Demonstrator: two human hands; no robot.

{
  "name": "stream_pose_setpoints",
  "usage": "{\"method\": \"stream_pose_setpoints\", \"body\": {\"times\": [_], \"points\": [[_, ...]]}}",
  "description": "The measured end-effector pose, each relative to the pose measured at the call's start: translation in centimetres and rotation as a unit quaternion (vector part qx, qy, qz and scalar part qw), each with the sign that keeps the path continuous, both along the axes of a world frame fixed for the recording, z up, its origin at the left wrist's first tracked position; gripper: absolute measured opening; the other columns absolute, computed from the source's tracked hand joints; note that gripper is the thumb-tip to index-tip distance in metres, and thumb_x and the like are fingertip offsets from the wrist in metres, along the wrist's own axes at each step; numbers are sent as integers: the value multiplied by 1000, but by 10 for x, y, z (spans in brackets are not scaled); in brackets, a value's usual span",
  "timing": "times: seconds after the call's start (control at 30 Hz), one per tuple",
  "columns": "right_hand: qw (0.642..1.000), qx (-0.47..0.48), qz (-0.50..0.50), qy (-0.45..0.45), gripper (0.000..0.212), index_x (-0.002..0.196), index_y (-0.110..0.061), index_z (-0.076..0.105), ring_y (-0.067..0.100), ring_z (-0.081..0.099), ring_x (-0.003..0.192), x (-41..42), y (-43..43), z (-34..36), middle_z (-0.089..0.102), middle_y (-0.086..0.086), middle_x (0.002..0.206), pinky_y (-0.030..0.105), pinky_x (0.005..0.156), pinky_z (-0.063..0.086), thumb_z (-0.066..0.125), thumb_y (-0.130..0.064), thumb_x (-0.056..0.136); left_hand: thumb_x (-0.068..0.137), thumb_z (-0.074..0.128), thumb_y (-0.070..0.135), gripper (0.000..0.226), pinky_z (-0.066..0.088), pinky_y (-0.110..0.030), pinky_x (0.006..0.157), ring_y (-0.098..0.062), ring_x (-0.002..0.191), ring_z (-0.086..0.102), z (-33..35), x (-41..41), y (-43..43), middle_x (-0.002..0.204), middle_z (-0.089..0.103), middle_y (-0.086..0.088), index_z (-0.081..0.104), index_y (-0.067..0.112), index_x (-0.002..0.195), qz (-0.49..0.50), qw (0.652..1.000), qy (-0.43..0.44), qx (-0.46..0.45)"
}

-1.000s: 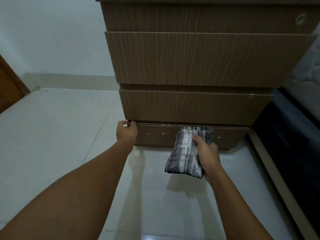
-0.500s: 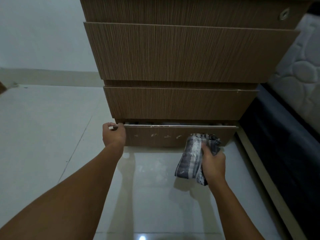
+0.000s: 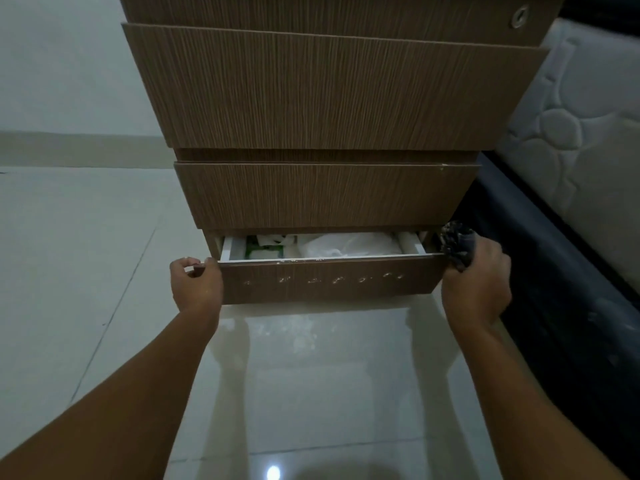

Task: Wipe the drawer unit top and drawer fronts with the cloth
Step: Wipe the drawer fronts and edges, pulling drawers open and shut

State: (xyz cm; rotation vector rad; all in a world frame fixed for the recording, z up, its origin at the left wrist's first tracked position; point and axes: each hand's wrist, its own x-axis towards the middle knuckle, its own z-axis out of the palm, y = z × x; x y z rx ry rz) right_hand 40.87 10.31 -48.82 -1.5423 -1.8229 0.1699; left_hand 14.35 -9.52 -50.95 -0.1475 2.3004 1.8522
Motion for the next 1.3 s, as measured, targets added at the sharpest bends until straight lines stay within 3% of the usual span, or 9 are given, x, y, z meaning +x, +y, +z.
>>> {"method": "stream_pose_setpoints", "body": {"times": [0.1,0.2,0.33,0.43,0.53,0.7,0.87,1.07,1.3], "points": [[993,-70,60,-72,47,125,-24,55,23,52,103,2,12,-3,54,3,127,36,74,45,61,-5,82,95,57,21,15,40,-29,79,-22,93,50,0,-2,-1,106,52,-5,45,19,105,-8,1000,-9,0],[984,-139,84,-74,42,125,-25,55,21,54,90,0,16,-9,51,5,127,34,75,45,60,-15,85,96,57,21,16,42,-30,79,-23,94,50,0,-3,-1,107,52,-6,45,20,106,-12,1000,-20,2],[984,-136,93,-64,33,117,-19,59,25,58,103,-11,12,-11,54,6,124,42,86,51,60,-17,84,96,56,21,15,41,-30,79,-23,93,50,0,-3,0,107,52,-5,45,19,106,-10,1000,-20,1],[984,-133,91,-79,33,119,-17,60,25,56,107,-20,7,-12,54,7,127,37,85,46,61,-15,86,96,56,22,15,41,-30,78,-23,93,50,0,-2,0,106,52,-6,45,19,106,-12,1000,-19,-1],[983,-130,108,-78,28,115,-14,62,24,55,103,-32,-3,-12,55,6,122,33,79,42,61,-15,87,96,56,22,15,42,-31,77,-23,93,50,0,-2,0,107,52,-6,45,19,106,-16,1000,-21,-1],[979,-125,139,-78,24,110,-14,61,25,56,101,-49,-16,-15,57,8,115,39,82,49,62,-18,86,96,56,23,17,39,-28,77,-23,94,50,2,0,-2,108,51,-6,44,20,108,-15,1000,-23,-1],[973,-124,176,-81,16,101,-17,62,24,57,95,-70,-28,-16,58,6,106,39,80,50,60,-22,86,95,58,25,36,41,-27,81,-21,96,50,4,1,-2,110,50,-5,44,14,126,-5,999,-44,2],[966,-102,226,-79,8,91,-19,63,20,56,84,-100,-54,-18,54,-1,86,31,69,43,59,-24,87,95,58,28,29,39,-28,81,-21,94,50,0,-7,-6,105,52,-6,52,9,116,-24,998,-39,-33],[952,-84,281,-86,17,99,-18,66,21,58,91,-145,-89,-21,64,3,93,27,66,34,59,-26,85,98,50,36,25,41,-32,78,-22,93,54,-4,-18,-17,100,58,-7,55,11,102,-75,994,-14,-72]]}}
